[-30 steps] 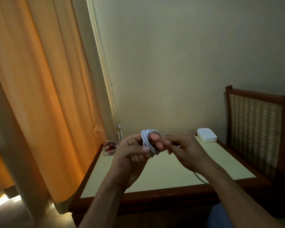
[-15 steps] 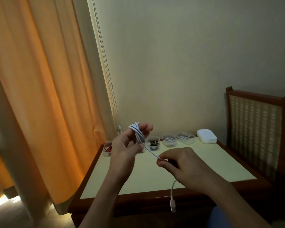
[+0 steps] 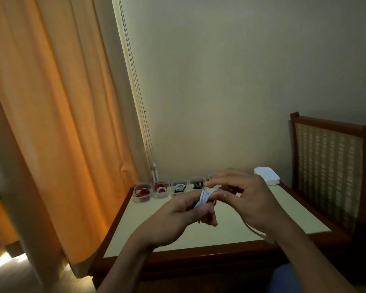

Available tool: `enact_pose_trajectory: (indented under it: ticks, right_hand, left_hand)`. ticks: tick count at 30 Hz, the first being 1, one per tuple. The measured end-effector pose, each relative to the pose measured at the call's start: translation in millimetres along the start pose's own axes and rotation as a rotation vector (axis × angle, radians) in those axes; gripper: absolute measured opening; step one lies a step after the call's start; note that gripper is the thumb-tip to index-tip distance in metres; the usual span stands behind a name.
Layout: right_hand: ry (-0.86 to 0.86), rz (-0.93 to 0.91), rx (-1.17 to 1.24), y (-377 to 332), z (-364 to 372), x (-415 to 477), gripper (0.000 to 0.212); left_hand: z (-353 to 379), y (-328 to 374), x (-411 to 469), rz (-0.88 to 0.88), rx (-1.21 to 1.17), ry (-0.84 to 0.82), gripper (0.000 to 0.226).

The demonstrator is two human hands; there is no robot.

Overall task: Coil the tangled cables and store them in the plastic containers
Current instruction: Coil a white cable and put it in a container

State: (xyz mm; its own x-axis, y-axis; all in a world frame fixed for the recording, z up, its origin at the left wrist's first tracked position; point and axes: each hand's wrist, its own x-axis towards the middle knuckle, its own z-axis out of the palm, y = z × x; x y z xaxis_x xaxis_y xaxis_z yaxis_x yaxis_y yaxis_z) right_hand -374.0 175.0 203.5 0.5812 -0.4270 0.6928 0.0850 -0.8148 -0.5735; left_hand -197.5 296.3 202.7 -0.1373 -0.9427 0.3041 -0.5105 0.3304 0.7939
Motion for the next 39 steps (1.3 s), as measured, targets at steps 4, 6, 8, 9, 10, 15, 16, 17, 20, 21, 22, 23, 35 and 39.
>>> enact_pose_trajectory:
  ticks: [4,6,8,9,10,15,16,17,20,21,22,23,35,39]
  right_hand:
    - [-0.177,0.143,0.231,-4.5,6.6,-3.5,0.029]
    - [-0.181,0.149,0.236,-7.9,6.7,-5.4,0.029]
    - [-0.182,0.158,0.259,-11.9,6.1,-7.4,0.029]
    - [-0.186,0.163,0.271,-13.9,6.3,-9.1,0.029]
    - [-0.186,0.166,0.274,-15.8,6.7,-11.0,0.029]
    - [-0.095,0.149,0.122,-14.6,9.3,-19.4,0.025]
    - [-0.075,0.146,0.094,-14.5,9.4,-20.4,0.024]
    - [-0.049,0.143,0.068,-13.9,10.1,-21.3,0.022]
    - [0.053,0.138,0.055,-16.0,10.8,-23.7,0.020]
    - [0.086,0.134,0.055,-16.6,10.8,-23.9,0.020]
    - [0.109,0.131,0.048,-17.3,11.1,-24.0,0.020]
    - [0.127,0.123,0.035,-18.6,11.1,-23.5,0.019]
    - [0.295,0.041,-0.003,-37.3,18.1,-31.8,0.016]
    - [0.338,0.072,-0.016,-35.8,14.6,-35.9,0.019]
  left_hand:
    - [-3.1,-1.2,-1.5,0.037,-0.270,-0.053,0.022]
    - [-4.8,-0.7,-1.3,0.047,-0.355,-0.074,0.021]
    - [-6.6,-0.2,-0.6,0.045,-0.366,-0.077,0.021]
    - [-7.7,-0.1,-0.1,0.042,-0.359,-0.075,0.021]
    - [-8.9,-0.3,0.5,0.040,-0.351,-0.073,0.021]
    - [-5.9,-1.0,3.1,0.008,-0.314,-0.026,0.023]
    - [-2.8,-0.1,4.2,0.003,-0.323,0.001,0.024]
    - [0.4,0.7,5.5,-0.003,-0.334,0.034,0.026]
    - [12.7,5.6,9.7,0.002,-0.363,0.137,0.030]
    - [17.1,7.5,10.9,0.015,-0.364,0.173,0.029]
    - [21.3,8.8,11.6,0.030,-0.360,0.213,0.028]
    - [25.4,10.0,12.2,0.045,-0.354,0.254,0.028]
    - [49.7,24.6,-3.3,-0.017,-0.039,0.489,0.029]
    - [46.5,34.9,-8.5,-0.024,-0.068,0.559,0.019]
